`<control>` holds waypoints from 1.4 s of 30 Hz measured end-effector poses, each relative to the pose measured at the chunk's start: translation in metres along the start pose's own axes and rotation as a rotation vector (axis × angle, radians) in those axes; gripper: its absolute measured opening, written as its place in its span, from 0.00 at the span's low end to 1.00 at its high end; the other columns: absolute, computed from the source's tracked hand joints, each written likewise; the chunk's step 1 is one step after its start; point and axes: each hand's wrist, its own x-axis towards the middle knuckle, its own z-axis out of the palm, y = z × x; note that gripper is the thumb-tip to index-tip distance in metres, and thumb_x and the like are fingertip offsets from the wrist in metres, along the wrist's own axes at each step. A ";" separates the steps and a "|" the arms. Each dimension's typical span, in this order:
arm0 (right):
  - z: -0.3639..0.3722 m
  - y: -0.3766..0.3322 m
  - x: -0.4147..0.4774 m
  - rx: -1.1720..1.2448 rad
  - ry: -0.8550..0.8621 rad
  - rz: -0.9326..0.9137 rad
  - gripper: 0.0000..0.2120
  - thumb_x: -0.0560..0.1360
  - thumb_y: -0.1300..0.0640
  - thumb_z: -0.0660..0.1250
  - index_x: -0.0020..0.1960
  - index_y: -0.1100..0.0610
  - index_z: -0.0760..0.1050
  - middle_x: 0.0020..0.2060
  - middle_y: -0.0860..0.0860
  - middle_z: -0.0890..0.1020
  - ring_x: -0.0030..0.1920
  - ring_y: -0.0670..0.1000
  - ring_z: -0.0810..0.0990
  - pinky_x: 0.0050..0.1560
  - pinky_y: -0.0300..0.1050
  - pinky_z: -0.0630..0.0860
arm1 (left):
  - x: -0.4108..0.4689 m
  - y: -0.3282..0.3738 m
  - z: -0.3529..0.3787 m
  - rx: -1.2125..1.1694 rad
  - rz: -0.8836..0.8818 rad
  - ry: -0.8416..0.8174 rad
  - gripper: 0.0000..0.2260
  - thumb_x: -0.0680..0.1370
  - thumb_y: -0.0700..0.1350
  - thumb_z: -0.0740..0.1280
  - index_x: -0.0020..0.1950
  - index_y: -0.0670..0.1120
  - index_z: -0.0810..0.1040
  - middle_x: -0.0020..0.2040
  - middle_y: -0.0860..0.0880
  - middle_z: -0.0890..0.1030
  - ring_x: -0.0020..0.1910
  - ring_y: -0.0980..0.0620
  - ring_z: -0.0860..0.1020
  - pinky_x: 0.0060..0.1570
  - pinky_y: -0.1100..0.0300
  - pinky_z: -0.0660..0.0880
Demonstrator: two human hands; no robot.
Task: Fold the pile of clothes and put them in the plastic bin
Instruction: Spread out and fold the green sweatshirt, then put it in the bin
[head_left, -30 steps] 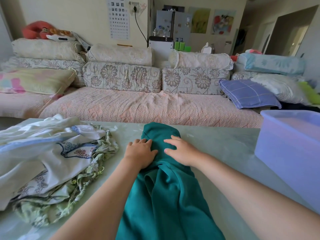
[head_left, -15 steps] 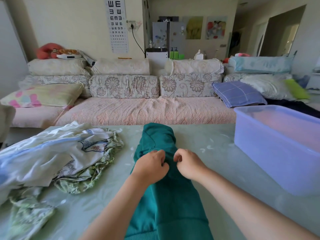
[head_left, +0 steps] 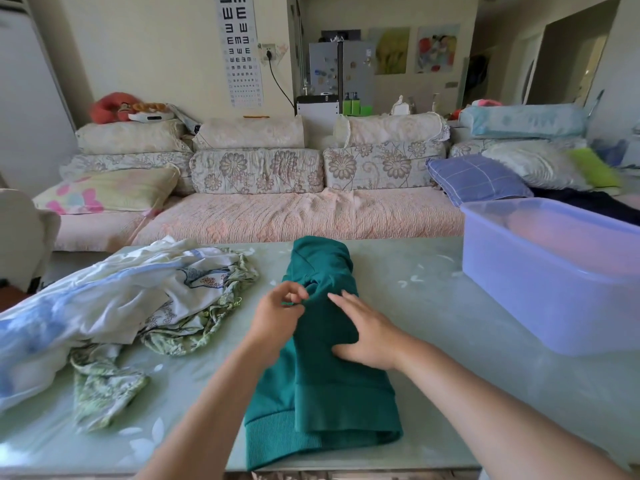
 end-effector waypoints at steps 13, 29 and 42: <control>0.030 -0.001 -0.005 -0.042 -0.209 -0.011 0.38 0.74 0.35 0.68 0.79 0.39 0.56 0.81 0.48 0.44 0.80 0.48 0.40 0.79 0.52 0.46 | -0.028 -0.020 -0.010 1.002 -0.299 -0.301 0.36 0.68 0.64 0.73 0.66 0.45 0.64 0.60 0.45 0.73 0.55 0.46 0.77 0.46 0.57 0.71; 0.044 -0.018 0.013 -0.249 -0.247 -0.045 0.57 0.66 0.31 0.71 0.79 0.38 0.34 0.79 0.50 0.34 0.78 0.50 0.31 0.77 0.64 0.36 | -0.028 0.006 -0.046 1.240 -0.067 -0.450 0.16 0.77 0.46 0.67 0.65 0.52 0.76 0.57 0.45 0.79 0.52 0.46 0.80 0.50 0.56 0.77; 0.048 0.002 0.010 0.215 0.025 0.088 0.31 0.71 0.39 0.73 0.67 0.46 0.63 0.79 0.44 0.56 0.77 0.46 0.59 0.71 0.39 0.58 | 0.048 -0.075 -0.018 1.222 0.263 -0.422 0.27 0.80 0.65 0.48 0.78 0.66 0.42 0.79 0.61 0.41 0.79 0.53 0.39 0.77 0.46 0.43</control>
